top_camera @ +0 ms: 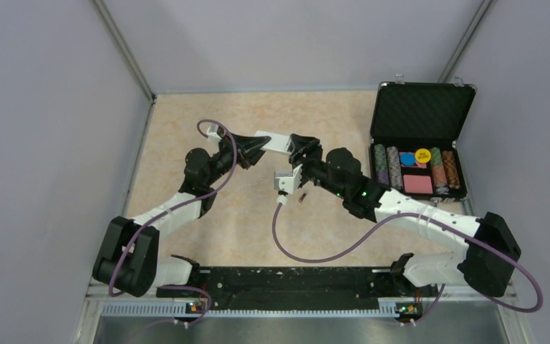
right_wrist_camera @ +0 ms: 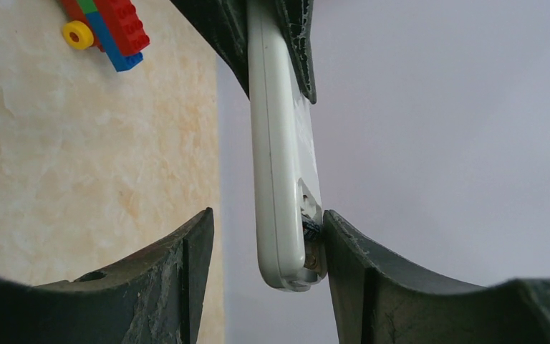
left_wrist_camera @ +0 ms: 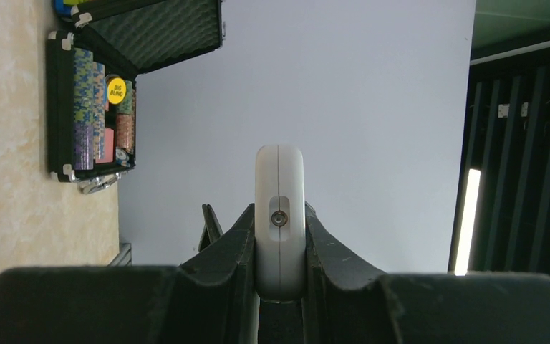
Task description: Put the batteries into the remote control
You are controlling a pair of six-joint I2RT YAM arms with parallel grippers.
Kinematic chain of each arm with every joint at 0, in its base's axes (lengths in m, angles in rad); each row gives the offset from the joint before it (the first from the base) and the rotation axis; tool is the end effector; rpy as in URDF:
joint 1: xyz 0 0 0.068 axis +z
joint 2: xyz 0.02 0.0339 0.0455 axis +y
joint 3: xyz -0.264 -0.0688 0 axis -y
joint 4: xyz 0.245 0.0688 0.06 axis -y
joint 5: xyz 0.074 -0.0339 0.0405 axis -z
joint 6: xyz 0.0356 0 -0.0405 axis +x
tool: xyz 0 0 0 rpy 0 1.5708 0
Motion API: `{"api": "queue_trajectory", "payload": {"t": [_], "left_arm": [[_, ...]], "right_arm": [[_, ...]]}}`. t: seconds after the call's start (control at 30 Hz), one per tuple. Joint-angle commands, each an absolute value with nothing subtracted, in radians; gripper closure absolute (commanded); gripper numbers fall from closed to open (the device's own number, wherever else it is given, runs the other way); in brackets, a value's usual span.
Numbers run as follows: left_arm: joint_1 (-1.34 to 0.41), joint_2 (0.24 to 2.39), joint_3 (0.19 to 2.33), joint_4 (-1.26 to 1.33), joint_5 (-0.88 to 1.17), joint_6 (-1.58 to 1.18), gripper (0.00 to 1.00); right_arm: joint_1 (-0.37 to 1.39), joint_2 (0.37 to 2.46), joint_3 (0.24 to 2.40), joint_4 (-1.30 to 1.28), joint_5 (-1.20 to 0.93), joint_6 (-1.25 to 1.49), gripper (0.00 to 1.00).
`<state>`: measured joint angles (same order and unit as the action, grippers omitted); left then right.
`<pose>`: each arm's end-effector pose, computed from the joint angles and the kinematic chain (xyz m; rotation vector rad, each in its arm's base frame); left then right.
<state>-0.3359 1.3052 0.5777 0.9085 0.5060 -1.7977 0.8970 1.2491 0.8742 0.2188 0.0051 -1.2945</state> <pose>0.2558 -0.1076 0.2691 -0.7491 1.6326 -2.0164 0.1841 0.2302 0.3130 -1.5421 0.7974 -0.2974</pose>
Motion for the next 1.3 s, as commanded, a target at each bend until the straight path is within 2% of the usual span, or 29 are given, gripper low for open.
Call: {"api": "queue_trajectory", "payload": {"t": [0.0, 0.47, 0.83, 0.93, 0.97, 1.0, 1.27], "left_arm": [[-0.331, 1.259, 0.674, 1.115, 0.44, -1.879, 1.0], [-0.325, 1.27, 0.669, 1.124, 0.453, -1.869, 1.0], [-0.325, 1.266, 0.668, 1.078, 0.481, -1.833, 1.0], [-0.325, 1.26, 0.665, 1.059, 0.486, -1.82, 1.0], [-0.325, 1.258, 0.664, 1.056, 0.487, -1.816, 1.0], [-0.325, 1.256, 0.663, 1.052, 0.49, -1.812, 1.0], [-0.325, 1.217, 0.671, 0.91, 0.511, -1.694, 1.0]], "right_arm": [[0.942, 1.296, 0.801, 0.054, -0.027, -1.347, 0.44], [0.945, 1.297, 0.627, 0.317, 0.038, -1.405, 0.44], [0.957, 1.292, 0.608, 0.354, 0.08, -1.47, 0.44], [0.958, 1.294, 0.603, 0.386, 0.1, -1.458, 0.39], [0.957, 1.295, 0.603, 0.405, 0.103, -1.437, 0.29], [0.958, 1.295, 0.604, 0.41, 0.104, -1.428, 0.26], [0.958, 1.282, 0.632, 0.473, 0.108, -1.314, 0.2]]}}
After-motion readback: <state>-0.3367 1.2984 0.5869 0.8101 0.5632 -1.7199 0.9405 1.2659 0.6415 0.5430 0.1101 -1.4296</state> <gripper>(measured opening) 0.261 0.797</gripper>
